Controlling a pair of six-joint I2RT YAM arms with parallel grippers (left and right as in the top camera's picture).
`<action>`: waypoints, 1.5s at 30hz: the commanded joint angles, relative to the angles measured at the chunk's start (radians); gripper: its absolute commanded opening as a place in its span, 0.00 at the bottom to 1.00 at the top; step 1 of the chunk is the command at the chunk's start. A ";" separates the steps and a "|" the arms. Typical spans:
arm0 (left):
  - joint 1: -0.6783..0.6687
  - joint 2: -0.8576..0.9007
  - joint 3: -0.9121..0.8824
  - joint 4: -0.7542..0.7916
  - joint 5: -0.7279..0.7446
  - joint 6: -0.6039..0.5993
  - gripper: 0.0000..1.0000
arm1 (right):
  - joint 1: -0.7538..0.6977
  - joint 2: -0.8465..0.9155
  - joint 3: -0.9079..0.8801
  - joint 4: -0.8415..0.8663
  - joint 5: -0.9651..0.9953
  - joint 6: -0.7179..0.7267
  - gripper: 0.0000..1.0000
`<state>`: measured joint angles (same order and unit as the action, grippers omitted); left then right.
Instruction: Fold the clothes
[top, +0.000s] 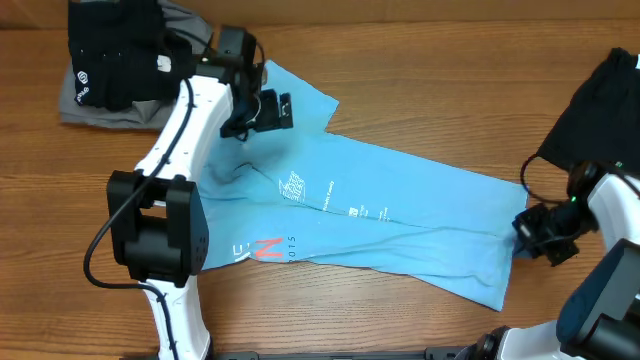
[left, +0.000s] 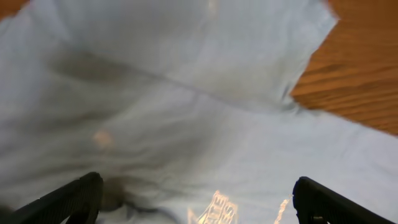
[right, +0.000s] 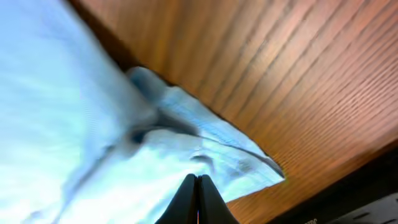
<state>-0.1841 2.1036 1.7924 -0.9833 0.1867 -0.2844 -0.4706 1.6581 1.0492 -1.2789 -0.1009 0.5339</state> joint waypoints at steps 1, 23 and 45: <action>-0.005 -0.012 0.024 0.079 0.016 0.008 1.00 | 0.000 -0.040 0.127 -0.016 -0.063 -0.072 0.08; -0.026 0.079 0.024 0.648 -0.238 0.082 1.00 | 0.001 -0.046 0.253 0.096 -0.300 -0.195 1.00; -0.004 0.337 0.024 0.778 -0.243 0.087 1.00 | 0.118 -0.044 0.246 0.100 -0.162 -0.202 1.00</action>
<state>-0.2058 2.4031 1.8053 -0.2085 -0.0391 -0.2245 -0.3595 1.6314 1.2831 -1.1812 -0.2890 0.3397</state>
